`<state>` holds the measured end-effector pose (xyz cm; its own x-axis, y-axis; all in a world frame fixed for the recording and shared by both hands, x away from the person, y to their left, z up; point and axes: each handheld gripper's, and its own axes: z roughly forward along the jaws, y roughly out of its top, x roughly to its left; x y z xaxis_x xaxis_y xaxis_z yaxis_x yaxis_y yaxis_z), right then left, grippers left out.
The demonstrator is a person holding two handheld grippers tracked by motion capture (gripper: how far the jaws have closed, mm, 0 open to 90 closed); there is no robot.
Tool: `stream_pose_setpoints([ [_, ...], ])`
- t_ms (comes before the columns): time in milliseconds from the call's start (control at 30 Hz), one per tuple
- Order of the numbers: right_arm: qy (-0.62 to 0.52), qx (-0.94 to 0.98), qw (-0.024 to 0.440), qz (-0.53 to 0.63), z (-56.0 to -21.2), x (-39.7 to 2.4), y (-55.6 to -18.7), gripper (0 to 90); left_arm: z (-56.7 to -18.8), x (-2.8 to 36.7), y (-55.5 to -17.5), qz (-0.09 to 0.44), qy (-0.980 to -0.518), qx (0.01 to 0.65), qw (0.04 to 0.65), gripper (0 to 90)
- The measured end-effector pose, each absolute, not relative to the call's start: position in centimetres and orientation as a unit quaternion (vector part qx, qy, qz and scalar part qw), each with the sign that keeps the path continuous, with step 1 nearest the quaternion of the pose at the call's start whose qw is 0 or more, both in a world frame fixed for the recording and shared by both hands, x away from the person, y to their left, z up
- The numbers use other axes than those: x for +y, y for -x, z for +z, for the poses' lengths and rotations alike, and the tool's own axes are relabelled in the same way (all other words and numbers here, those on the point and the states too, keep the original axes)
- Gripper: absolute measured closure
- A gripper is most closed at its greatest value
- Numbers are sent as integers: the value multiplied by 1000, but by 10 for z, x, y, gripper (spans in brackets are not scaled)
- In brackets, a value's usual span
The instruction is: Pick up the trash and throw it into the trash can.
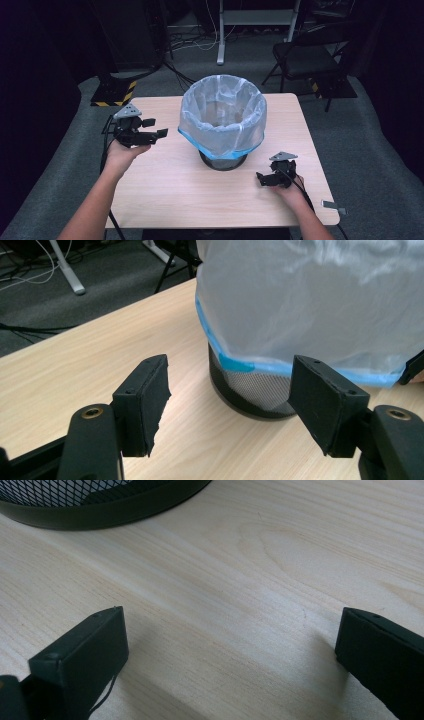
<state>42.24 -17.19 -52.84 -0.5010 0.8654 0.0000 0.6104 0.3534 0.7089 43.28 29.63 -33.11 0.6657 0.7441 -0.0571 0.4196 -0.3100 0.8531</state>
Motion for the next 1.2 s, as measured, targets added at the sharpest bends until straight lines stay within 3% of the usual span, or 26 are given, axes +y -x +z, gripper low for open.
stream_pose_setpoints([
  [1200, -461, 800, 193, 332, -528, -172, -422, 0, -459, 334, -403, 164, -787, 404, 436, 312],
])
